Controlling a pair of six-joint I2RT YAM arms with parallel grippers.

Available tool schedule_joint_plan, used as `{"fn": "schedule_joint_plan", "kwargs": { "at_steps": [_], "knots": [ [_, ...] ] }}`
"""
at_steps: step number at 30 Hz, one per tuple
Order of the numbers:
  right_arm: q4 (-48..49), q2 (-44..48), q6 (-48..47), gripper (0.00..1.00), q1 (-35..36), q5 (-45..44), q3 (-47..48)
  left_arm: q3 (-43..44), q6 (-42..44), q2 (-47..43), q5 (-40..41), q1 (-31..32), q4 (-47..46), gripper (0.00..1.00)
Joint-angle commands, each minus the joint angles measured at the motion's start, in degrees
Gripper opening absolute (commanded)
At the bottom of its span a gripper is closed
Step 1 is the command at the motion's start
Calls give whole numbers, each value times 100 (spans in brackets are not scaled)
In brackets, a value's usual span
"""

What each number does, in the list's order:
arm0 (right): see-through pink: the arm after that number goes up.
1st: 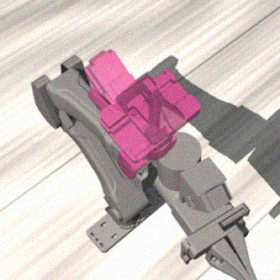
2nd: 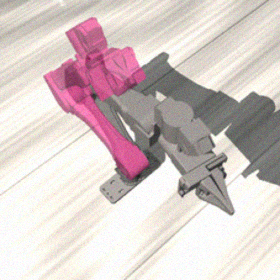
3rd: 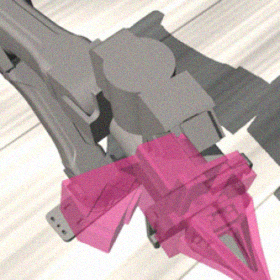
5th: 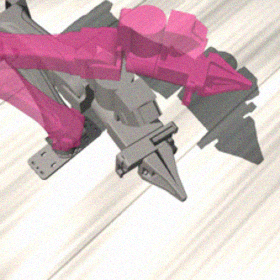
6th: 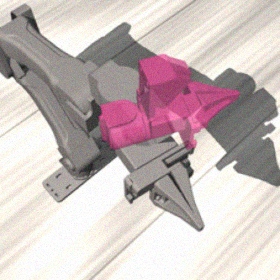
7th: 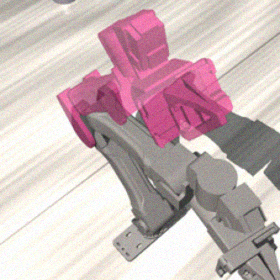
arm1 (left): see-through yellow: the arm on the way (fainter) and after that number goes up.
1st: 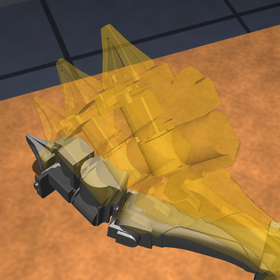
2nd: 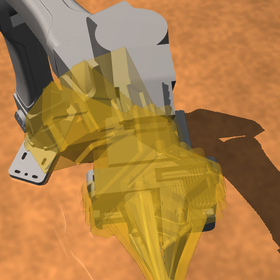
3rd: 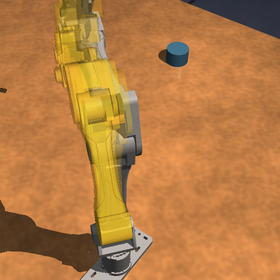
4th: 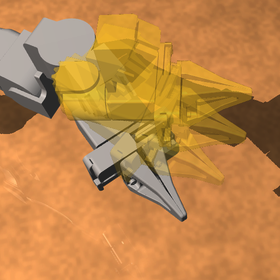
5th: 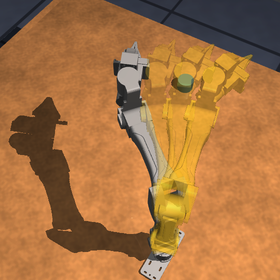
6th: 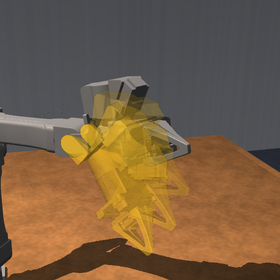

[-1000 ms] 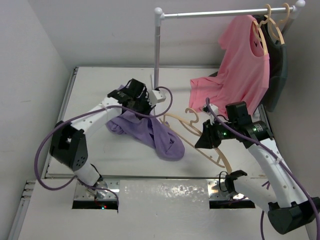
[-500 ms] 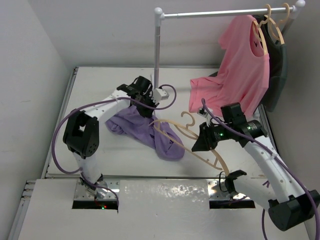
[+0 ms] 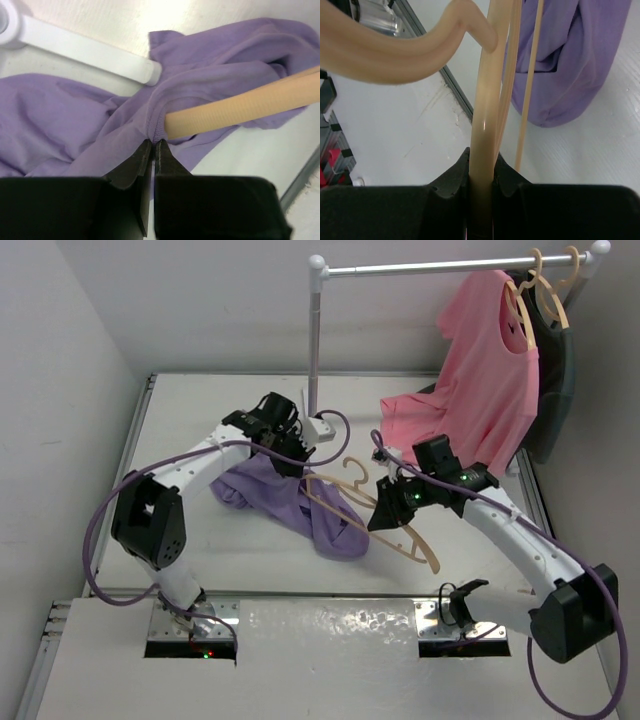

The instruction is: Place the t-shirt on the hanger

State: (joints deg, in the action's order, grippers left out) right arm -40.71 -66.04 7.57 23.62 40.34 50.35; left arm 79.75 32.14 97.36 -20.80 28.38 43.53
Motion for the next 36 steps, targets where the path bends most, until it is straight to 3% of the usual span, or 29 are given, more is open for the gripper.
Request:
{"fn": "schedule_joint_plan", "kwargs": {
  "at_steps": [1, 7, 11, 15, 22, 27, 29, 30, 31, 34, 36],
  "knots": [
    [519, -119, -186, 0, 292, -105, 177, 216, 274, -419, -687, -52, 276, 0],
    [1012, -312, -580, 0, 1048, -579, 247, 6, 1065, -1026, -1532, -43, 1076, 0],
    [1661, -304, -617, 0, 1277, -791, 81, 365, 2021, -1026, -2075, -43, 2114, 0],
    [2075, -286, -643, 0, 1444, -799, 72, 524, 2384, -1254, -2489, -43, 2632, 0],
    [2330, -594, -722, 0, 1655, -1273, 247, 806, 2385, -1316, -2692, -26, 2881, 0],
    [3243, -805, -582, 0, 1760, -1046, 11, 877, 2217, -1351, -2755, 45, 2740, 0],
    [3498, -796, -494, 0, 1760, -993, -218, 613, 2401, -1404, -2414, 18, 2740, 18],
    [3691, -805, -441, 0, 1760, -967, -384, 508, 2472, -1500, -2307, -16, 2749, 42],
    [3789, -823, -424, 0, 1760, -949, -464, 342, 2568, -1544, -2045, -43, 2731, 51],
    [3974, -972, -406, 0, 1752, -870, -693, 182, 2780, -1703, -1648, -376, 2556, 54],
    [4149, -1042, -319, 0, 1760, -826, -833, 234, 2894, -1747, -1612, -1034, 2310, 56]
  ]
}}
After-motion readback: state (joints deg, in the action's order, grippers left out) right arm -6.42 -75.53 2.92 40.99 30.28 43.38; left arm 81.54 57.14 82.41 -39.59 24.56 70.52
